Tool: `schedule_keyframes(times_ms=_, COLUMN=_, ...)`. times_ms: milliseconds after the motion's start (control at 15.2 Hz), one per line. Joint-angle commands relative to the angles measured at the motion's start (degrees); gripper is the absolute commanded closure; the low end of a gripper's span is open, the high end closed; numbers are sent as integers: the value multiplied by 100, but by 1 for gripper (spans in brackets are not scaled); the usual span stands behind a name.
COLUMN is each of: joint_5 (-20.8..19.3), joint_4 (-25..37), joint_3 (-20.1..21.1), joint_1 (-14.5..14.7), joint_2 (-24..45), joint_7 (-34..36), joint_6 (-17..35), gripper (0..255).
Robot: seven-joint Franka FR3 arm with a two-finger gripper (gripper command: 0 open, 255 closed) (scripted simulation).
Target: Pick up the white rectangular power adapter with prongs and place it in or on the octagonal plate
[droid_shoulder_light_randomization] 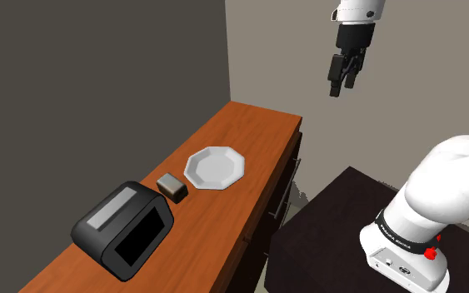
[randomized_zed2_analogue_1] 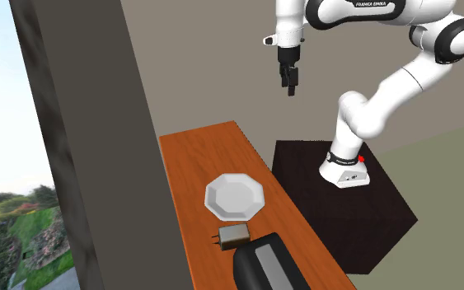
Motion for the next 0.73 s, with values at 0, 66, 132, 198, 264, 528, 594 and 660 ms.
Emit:
schedule_keyframes(times_ms=0, joint_5=0, joint_4=0, joint_3=0, joint_1=0, joint_2=0, joint_7=0, joint_6=0, gripper=0)
schedule_keyframes(times_ms=66, joint_5=89, joint_4=-52, joint_3=118, joint_1=44, joint_2=31, joint_7=135, joint_6=104, gripper=0)
schedule_keyframes(times_ms=132, joint_5=177, joint_4=-96, joint_3=237, joint_1=87, joint_2=71, joint_7=269, joint_6=211, gripper=0)
schedule_keyframes(times_ms=198, joint_5=263, joint_4=-134, joint_3=356, joint_1=131, joint_2=118, joint_7=402, joint_6=320, gripper=0)
schedule_keyframes(times_ms=264, joint_5=348, joint_4=-164, joint_3=475, joint_1=174, joint_2=174, joint_7=533, joint_6=431, gripper=0)
schedule_keyframes(times_ms=528, joint_5=653, joint_4=-212, joint_3=949, joint_1=345, joint_2=479, joint_7=1049, joint_6=891, gripper=0)
schedule_keyframes(times_ms=594, joint_5=719, joint_4=-205, joint_3=1066, joint_1=387, joint_2=575, joint_7=1177, joint_6=1008, gripper=0)
schedule_keyframes(times_ms=660, joint_5=780, joint_4=-190, joint_3=1181, joint_1=428, joint_2=678, joint_7=1305, joint_6=1127, gripper=0)
